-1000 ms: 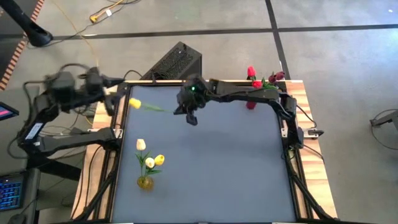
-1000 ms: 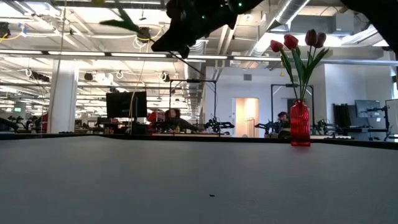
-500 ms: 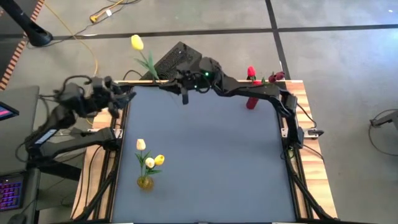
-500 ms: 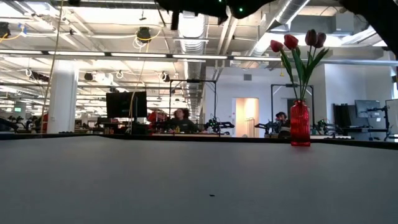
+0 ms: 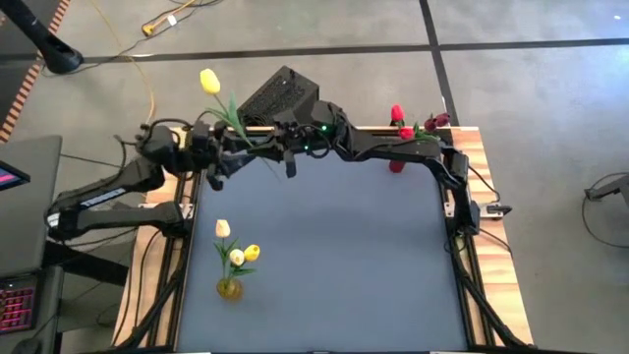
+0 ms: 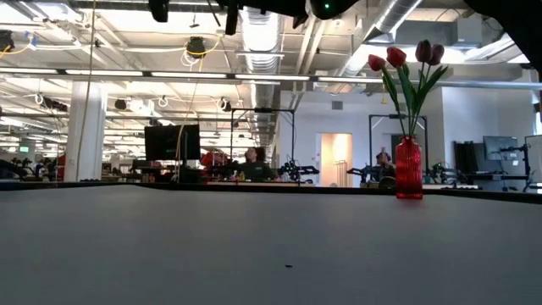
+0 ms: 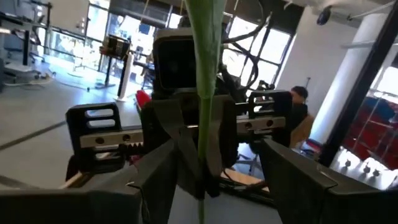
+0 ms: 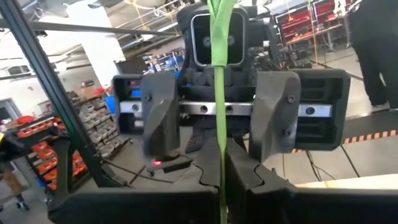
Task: Sort flowers into vase by color
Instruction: Put the yellow flower into the yellow vase
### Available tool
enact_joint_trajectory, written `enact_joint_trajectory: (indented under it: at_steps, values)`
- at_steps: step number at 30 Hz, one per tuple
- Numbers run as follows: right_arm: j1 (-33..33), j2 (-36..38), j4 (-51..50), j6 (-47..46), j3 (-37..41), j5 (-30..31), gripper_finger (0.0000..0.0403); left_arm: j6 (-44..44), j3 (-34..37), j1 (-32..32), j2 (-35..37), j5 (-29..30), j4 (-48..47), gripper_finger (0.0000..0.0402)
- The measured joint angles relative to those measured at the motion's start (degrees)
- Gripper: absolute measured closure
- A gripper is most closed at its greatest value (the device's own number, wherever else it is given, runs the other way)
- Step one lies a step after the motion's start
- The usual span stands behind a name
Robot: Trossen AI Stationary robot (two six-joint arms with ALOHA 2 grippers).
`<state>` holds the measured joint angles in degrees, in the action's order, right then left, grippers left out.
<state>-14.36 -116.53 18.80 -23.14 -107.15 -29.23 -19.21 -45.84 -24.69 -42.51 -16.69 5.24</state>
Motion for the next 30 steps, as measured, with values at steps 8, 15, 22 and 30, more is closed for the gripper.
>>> enact_joint_trajectory:
  at_steps: [8,15,22,30]
  values:
    - [-0.34,0.02,-0.59,0.09,0.0,-0.57,0.0377,1.18,0.0,1.1,-2.83,0.8,3.53,0.0189]
    - [-0.38,0.0,-0.92,0.23,0.0,-0.57,0.0377,2.59,-0.04,0.35,-0.66,2.24,5.17,0.019]
    - [-0.4,0.0,-0.54,0.22,0.0,-0.59,0.0375,2.21,-0.04,-0.15,-0.73,2.58,4.12,0.0229]
    - [-0.3,0.0,-0.2,0.2,0.0,-1.79,0.037,2.1,-0.04,-0.13,-1.52,3.05,2.5,0.0308]
